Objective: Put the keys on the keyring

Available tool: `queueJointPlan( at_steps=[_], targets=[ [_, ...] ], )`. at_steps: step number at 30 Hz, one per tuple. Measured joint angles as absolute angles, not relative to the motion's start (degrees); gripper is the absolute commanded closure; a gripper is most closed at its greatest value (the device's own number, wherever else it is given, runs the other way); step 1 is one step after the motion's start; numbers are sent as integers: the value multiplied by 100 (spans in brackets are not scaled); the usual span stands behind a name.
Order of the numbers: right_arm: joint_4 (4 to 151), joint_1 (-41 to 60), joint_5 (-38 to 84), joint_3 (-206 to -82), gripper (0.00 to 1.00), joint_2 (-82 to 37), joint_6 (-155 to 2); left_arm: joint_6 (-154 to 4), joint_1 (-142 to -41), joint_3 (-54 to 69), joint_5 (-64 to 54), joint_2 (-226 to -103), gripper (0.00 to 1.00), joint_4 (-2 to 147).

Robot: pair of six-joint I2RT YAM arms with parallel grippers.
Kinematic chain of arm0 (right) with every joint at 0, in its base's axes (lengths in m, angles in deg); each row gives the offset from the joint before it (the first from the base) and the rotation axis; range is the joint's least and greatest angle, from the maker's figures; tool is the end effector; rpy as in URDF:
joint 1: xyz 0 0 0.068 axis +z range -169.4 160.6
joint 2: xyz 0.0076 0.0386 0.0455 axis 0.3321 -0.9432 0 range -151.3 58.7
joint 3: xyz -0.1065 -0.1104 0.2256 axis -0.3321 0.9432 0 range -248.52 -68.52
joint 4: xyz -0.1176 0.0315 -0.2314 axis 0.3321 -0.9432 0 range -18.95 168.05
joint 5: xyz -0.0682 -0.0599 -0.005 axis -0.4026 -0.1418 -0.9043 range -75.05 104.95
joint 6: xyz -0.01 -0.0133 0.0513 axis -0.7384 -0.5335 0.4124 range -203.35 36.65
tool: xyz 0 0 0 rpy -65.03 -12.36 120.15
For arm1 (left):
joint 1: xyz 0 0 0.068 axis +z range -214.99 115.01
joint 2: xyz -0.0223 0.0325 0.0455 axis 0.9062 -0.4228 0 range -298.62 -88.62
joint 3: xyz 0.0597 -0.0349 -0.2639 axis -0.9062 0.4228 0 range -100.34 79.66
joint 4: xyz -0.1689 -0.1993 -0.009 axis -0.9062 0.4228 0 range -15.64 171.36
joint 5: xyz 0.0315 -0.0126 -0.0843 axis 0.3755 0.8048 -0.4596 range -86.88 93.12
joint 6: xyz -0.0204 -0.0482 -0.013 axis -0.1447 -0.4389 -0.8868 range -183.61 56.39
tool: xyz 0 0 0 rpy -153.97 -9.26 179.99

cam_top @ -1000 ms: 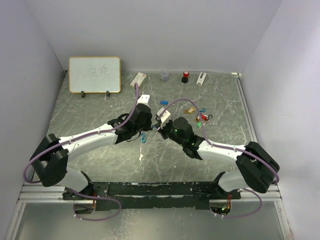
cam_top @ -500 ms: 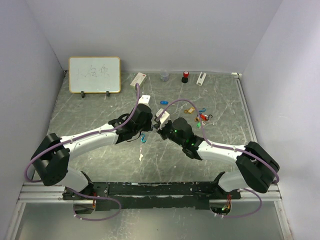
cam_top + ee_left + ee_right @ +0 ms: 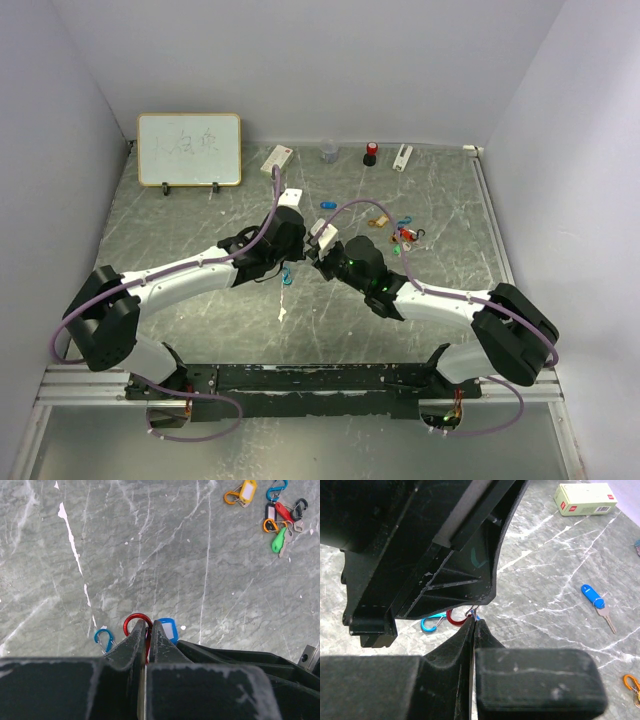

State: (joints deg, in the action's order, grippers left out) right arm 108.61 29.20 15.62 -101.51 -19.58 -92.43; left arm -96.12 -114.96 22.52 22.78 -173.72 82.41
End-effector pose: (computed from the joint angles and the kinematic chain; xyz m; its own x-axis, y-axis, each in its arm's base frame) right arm 0.1898 0.2159 0.2122 -0.0466 -0.2914 -0.9555 -0.7746 0.6145 -0.1497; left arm 0.2208 -0.2441 0.2514 -0.6123 -0.0578 -0.7885 0.2572 0.9285 -0.2678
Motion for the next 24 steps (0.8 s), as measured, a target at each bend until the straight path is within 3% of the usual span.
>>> queueJointPlan(
  at_steps=[24],
  targets=[
    [10811, 2936, 1802, -10151, 100, -1969, -9392, -9551, -11485, 2234, 2337, -17374, 93, 8255]
  ],
)
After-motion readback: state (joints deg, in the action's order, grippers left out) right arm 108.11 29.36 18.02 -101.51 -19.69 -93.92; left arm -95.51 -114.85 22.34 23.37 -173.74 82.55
